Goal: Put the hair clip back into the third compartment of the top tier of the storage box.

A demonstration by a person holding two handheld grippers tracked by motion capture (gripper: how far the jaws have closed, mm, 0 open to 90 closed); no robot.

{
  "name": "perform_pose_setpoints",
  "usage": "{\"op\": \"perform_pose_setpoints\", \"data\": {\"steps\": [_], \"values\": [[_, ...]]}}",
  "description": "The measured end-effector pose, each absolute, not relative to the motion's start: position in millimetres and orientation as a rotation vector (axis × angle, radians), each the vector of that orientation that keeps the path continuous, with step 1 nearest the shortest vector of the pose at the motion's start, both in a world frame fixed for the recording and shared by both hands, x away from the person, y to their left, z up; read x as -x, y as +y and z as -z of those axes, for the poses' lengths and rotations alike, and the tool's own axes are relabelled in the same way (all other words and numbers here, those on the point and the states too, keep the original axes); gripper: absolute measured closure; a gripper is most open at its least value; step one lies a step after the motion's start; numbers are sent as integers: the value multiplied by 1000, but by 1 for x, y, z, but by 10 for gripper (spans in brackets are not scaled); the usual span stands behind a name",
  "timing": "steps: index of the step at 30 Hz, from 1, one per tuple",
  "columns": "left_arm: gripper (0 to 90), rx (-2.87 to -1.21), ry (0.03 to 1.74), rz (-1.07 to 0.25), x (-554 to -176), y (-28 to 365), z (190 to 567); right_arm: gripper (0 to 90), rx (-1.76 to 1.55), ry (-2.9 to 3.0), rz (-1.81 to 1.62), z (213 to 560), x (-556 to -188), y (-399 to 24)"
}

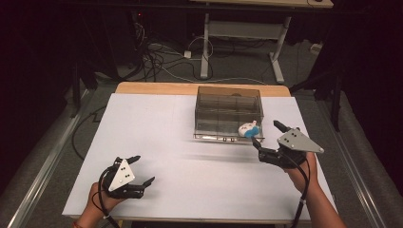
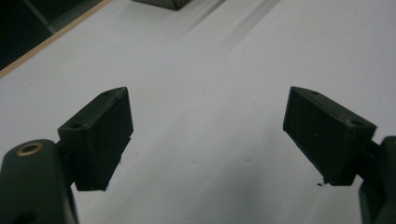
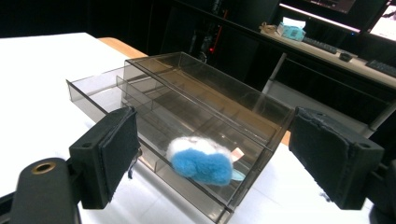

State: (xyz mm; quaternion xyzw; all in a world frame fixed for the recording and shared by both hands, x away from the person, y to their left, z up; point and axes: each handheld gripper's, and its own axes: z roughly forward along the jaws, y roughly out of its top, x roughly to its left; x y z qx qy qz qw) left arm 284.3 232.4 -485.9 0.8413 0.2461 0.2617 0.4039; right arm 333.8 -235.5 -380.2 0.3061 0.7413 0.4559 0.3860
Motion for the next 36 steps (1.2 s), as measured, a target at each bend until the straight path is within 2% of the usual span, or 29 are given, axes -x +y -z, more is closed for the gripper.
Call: {"op": "perform_pose_setpoints", "data": {"steps": [36], "values": [[153,-2125,607,-658,-283,230,485,162,-725,1914,-1118,385,-303,-254]]}}
